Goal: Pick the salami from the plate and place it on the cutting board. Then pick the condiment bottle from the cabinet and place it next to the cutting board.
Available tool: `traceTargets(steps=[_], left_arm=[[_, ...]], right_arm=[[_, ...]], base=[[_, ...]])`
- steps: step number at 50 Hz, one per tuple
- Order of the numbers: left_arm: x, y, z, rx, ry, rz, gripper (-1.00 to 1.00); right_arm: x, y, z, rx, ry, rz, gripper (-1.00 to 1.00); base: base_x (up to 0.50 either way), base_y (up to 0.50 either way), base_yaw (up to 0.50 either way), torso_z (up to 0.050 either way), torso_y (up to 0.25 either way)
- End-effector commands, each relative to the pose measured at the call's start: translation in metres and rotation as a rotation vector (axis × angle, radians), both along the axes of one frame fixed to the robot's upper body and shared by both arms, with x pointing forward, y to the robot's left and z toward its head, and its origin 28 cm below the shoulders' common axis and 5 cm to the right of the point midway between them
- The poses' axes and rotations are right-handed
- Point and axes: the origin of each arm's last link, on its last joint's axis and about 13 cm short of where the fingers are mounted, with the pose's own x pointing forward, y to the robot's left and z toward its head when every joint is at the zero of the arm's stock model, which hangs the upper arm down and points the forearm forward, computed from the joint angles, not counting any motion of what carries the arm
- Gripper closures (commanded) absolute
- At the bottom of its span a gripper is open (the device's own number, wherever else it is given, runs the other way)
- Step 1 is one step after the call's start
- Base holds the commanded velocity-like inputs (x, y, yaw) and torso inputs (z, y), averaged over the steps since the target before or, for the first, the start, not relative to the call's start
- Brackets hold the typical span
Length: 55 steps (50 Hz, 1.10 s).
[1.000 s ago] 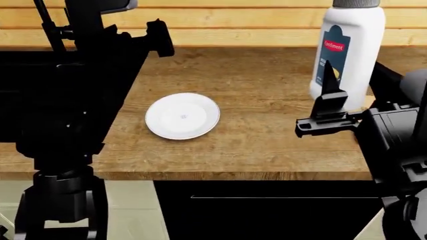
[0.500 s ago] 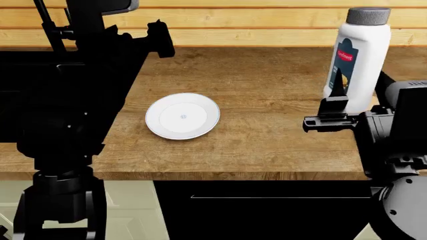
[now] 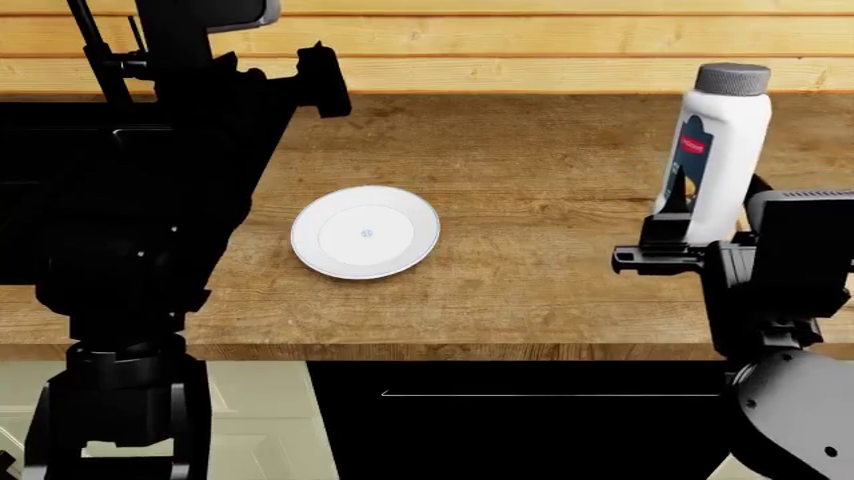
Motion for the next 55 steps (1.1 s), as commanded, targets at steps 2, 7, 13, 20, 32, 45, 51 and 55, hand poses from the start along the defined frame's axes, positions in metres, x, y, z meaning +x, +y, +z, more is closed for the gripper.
traceTargets(steps=[2,7,13,20,32,45,51,55], left_arm=[[0.001,0.000,-0.002,0.001,0.001,0.000,-1.00],[0.001,0.000,-0.002,0.001,0.002,0.000,-1.00],[0.001,0.000,-0.003,0.001,0.003,0.000,-1.00],[0.001,0.000,-0.003,0.003,0.002,-0.001,-1.00],[0.000,0.000,-0.003,0.002,0.004,0.000,-1.00],[0.002,0.000,-0.003,0.005,0.005,-0.002,-1.00],[0.002,0.000,-0.003,0.007,0.004,-0.002,-1.00],[0.002,0.000,-0.003,0.009,0.003,-0.002,-1.00]], right_arm=[[0.012,-0.005,-0.008,-0.017,-0.008,-0.031,1.00],[0.016,-0.007,-0.011,-0.018,-0.001,-0.039,1.00],[0.021,-0.008,-0.017,-0.020,0.007,-0.047,1.00],[0.025,-0.012,-0.020,-0.024,0.008,-0.080,1.00],[0.029,-0.020,-0.027,-0.016,0.032,-0.117,1.00],[0.039,-0.025,-0.034,-0.012,0.072,-0.139,1.00],[0.045,-0.029,-0.039,-0.005,0.082,-0.166,1.00],[0.049,-0.029,-0.043,0.000,0.086,-0.175,1.00]], base=[[0.00,0.00,0.00,0.000,0.000],[0.00,0.00,0.00,0.000,0.000],[0.00,0.00,0.00,0.002,0.002],[0.00,0.00,0.00,0.000,0.000],[0.00,0.00,0.00,0.000,0.001],[0.00,0.00,0.00,0.000,0.000],[0.00,0.00,0.00,0.000,0.000],[0.00,0.00,0.00,0.000,0.002]])
